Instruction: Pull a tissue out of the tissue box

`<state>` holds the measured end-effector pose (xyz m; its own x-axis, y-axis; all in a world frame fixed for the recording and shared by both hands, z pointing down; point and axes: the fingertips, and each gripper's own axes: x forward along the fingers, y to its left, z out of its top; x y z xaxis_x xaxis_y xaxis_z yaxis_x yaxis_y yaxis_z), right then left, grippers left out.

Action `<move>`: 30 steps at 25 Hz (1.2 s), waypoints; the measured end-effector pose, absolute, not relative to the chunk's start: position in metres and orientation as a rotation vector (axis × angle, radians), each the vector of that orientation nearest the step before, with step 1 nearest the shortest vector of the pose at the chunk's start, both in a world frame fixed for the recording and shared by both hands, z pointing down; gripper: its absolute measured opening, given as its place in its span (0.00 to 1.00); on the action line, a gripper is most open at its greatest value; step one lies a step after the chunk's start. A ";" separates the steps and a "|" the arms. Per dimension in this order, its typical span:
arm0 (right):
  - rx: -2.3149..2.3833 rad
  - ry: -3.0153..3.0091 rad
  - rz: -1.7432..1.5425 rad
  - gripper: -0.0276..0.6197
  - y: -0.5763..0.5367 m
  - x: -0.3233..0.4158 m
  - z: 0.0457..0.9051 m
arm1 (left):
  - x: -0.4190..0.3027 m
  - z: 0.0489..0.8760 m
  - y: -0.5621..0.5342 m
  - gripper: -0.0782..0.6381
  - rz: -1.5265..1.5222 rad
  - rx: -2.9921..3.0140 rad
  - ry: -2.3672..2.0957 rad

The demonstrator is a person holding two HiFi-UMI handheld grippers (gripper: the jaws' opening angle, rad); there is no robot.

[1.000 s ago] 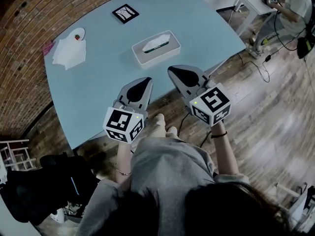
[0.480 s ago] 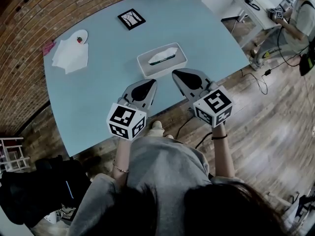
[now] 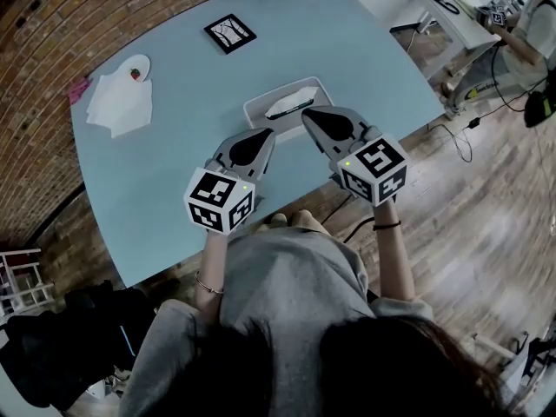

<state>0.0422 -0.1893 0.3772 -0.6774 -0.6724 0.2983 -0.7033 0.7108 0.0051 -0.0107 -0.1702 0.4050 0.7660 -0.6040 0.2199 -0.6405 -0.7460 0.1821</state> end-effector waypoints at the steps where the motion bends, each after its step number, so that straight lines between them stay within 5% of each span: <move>1: 1.076 -2.633 0.154 0.04 -0.193 0.042 0.379 | -0.011 0.407 -0.173 0.11 0.215 2.707 -0.979; 30: 0.377 -2.505 0.053 0.05 -0.279 0.044 0.440 | -0.007 0.459 -0.215 0.11 0.212 2.325 -1.344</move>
